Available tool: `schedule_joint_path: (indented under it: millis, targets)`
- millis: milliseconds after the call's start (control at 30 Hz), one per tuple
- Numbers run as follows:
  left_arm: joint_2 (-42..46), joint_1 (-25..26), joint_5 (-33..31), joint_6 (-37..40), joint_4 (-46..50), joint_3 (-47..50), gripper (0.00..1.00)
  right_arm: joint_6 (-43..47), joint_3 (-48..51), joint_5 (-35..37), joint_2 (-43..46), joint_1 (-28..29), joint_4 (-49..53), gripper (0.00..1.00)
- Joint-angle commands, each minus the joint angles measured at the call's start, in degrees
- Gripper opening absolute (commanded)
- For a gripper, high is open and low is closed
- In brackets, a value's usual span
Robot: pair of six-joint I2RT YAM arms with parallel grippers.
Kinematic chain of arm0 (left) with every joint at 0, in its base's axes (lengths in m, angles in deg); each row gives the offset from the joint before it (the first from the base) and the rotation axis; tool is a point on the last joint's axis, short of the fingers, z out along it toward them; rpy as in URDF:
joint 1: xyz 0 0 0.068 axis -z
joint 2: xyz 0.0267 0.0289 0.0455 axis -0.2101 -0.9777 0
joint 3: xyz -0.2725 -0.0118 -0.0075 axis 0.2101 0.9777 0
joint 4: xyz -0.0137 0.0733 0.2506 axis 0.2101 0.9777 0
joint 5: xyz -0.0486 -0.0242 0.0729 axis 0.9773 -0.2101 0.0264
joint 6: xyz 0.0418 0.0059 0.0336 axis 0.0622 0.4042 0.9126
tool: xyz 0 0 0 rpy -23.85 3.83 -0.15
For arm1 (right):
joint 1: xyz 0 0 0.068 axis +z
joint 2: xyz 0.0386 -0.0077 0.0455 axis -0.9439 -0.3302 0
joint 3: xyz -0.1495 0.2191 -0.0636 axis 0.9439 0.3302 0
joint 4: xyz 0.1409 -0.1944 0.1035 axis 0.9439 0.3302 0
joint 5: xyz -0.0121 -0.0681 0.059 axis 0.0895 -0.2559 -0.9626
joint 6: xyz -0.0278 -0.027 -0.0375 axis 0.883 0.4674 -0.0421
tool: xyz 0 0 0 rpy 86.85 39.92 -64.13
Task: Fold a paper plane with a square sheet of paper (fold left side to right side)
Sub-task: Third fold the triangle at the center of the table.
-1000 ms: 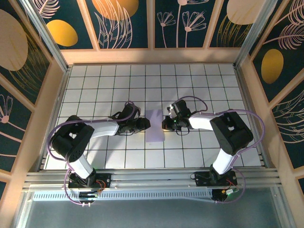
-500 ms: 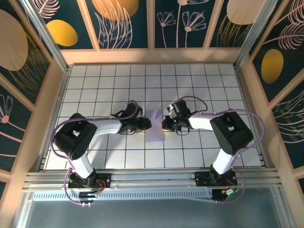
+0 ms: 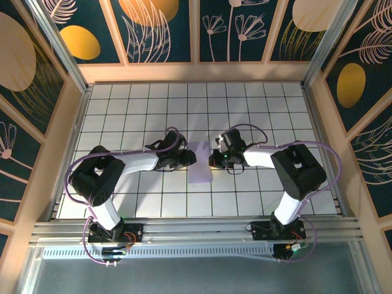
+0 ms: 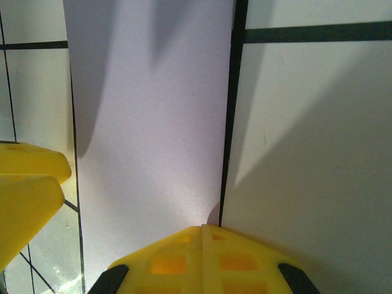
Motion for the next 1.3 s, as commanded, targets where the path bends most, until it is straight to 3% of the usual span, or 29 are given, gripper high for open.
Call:
schedule_joint_path:
  millis: [0, 567, 1267]
  targets:
    - [0.9, 0.6, -0.3, -1.1, 5.1, 0.2, 0.41, 0.8, 1.4, 4.4, -0.2, 0.1, 4.0, 0.0]
    - [-1.9, 4.2, -1.4, -1.1, 11.5, -3.0, 0.43, 0.3, 2.0, 4.0, 0.2, 0.0, 3.4, 0.0]
    - [-1.5, 4.3, -1.3, -1.3, 10.4, -2.8, 0.43, -2.8, 6.1, -1.4, 8.7, 0.3, 2.3, 0.0]
